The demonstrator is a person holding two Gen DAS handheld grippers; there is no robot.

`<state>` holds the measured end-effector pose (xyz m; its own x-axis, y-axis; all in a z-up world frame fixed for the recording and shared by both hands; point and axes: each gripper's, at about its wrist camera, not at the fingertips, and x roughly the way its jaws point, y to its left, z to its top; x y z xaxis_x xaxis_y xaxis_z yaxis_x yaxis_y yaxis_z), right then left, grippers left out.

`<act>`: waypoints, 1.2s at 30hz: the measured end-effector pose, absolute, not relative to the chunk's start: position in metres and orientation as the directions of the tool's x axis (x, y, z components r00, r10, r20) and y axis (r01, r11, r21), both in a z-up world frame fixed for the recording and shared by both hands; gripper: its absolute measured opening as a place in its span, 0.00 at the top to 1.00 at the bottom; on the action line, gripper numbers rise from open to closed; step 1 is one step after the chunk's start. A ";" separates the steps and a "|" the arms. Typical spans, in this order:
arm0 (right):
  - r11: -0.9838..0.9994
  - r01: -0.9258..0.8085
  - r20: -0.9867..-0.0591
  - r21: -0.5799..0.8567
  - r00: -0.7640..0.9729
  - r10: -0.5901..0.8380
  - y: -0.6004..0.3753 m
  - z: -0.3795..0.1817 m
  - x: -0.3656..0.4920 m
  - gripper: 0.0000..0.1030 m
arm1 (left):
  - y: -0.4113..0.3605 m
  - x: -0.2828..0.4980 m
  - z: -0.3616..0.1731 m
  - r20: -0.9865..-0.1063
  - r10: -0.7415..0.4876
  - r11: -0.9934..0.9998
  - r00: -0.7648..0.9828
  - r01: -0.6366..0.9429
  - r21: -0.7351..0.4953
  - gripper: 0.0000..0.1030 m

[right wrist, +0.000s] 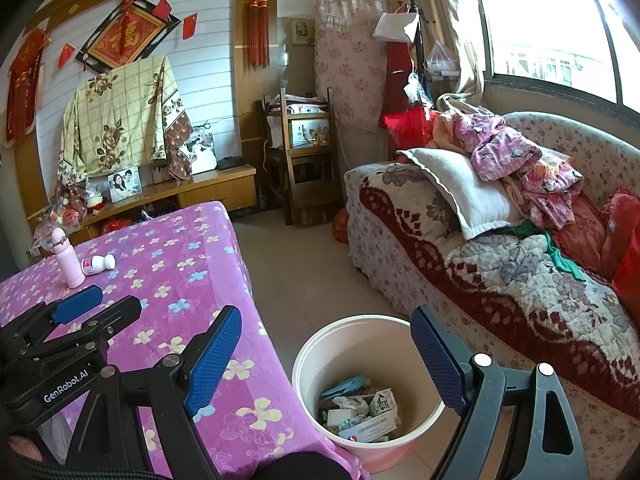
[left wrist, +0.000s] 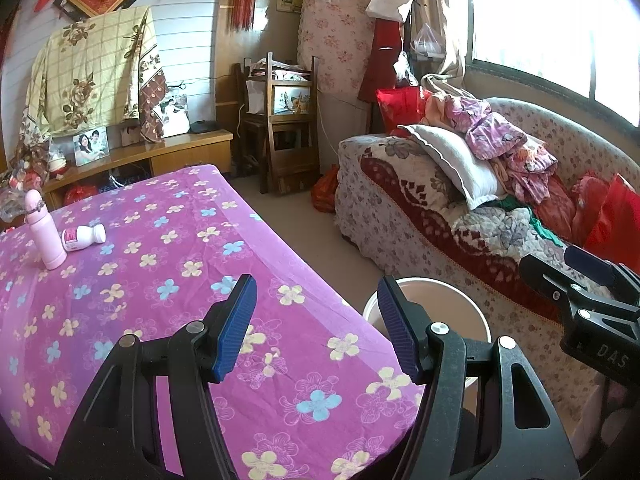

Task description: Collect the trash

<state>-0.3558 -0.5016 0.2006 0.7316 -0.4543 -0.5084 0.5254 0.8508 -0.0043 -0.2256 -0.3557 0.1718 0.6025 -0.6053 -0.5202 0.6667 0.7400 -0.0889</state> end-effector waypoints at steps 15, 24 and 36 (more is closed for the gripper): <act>0.851 0.525 -0.515 -0.004 0.729 -0.451 -0.503 0.197 -0.356 0.18 | -0.356 -0.226 0.172 -0.520 -0.606 0.740 0.602 0.667 -0.089 0.40; 0.851 0.525 -0.519 -0.003 0.727 -0.450 -0.504 0.195 -0.357 0.18 | -0.356 -0.225 0.172 -0.521 -0.607 0.738 0.600 0.669 -0.089 0.40; 0.853 0.522 -0.527 -0.004 0.724 -0.445 -0.505 0.190 -0.358 0.18 | -0.353 -0.225 0.166 -0.504 -0.621 0.722 0.600 0.688 -0.070 0.40</act>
